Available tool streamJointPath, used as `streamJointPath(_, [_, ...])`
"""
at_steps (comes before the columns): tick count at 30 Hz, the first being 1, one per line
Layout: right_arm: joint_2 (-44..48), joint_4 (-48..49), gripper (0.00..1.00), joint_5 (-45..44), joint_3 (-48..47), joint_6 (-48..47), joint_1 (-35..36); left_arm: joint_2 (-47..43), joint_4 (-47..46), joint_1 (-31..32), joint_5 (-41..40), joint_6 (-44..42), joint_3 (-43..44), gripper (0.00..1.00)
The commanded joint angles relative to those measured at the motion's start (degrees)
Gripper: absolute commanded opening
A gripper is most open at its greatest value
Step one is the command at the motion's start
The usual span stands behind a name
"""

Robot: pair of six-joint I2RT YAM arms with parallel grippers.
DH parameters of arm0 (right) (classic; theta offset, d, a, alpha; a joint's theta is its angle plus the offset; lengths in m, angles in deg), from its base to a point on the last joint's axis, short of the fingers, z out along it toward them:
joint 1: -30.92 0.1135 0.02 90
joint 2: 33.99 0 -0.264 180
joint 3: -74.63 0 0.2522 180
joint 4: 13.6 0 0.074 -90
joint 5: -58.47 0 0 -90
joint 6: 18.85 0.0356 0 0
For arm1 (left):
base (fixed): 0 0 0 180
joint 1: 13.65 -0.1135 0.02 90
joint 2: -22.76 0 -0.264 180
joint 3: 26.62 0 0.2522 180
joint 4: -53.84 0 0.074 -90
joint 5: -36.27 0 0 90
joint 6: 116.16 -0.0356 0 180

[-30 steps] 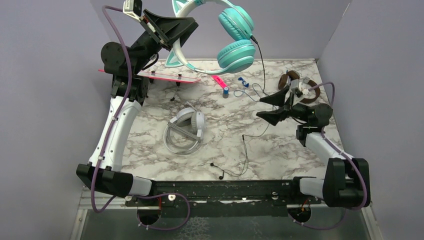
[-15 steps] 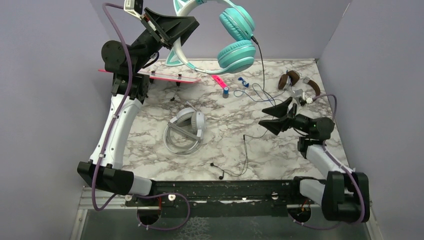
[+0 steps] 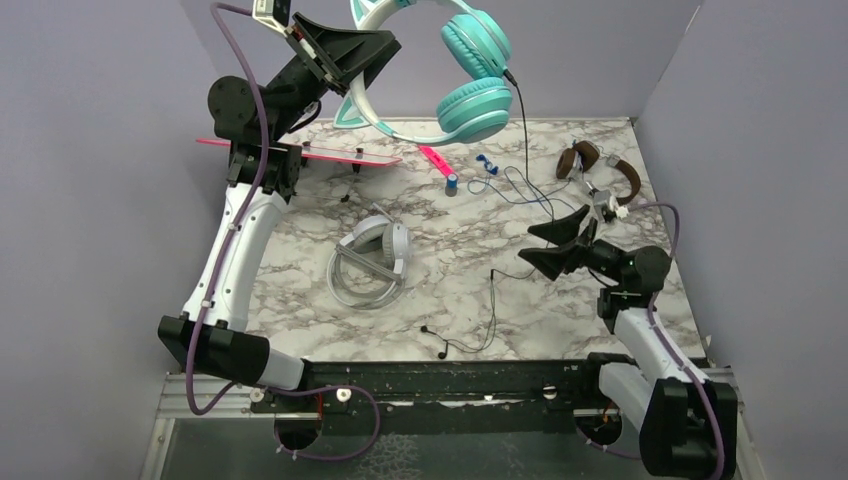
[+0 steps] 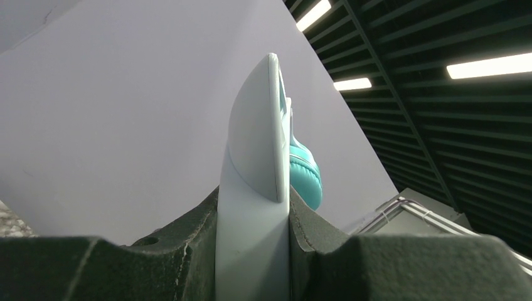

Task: Wrap the headphones
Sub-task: Wrap the headphones cable around the headphones.

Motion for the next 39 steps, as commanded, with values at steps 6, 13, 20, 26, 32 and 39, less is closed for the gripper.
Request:
streamJointPath(6, [16.8, -22.8, 0.82, -8.6, 0.2, -6.2, -1.5, 1.5, -3.6, -0.3, -0.5, 1.3, 3.2, 0.00])
streamJointPath(13, [12.1, -19.5, 0.69, -8.0, -0.5, -7.5, -1.5, 1.4, -3.6, -0.3, -0.5, 1.4, 4.0, 0.00])
streamJointPath(20, [8.7, -7.8, 0.22, -7.4, 1.5, -2.0, -1.5, 0.9, -3.8, -0.3, 0.3, 1.3, 3.9, 0.00])
streamJointPath(26, [0.3, -9.7, 0.01, -0.4, -9.3, -9.6, -1.4, 2.9, -6.3, 4.2, 8.4, -4.8, 7.9, 0.00])
streamJointPath(32, [-15.7, -0.4, 0.00, 6.1, -23.9, 0.6, 0.7, 3.7, -6.4, 12.7, 14.6, -12.2, 6.4, 0.00])
streamJointPath(39, [-23.3, 0.3, 0.00, 5.2, -32.2, 1.3, 6.3, 3.5, -6.4, 19.0, 19.1, -17.4, 1.8, 0.00])
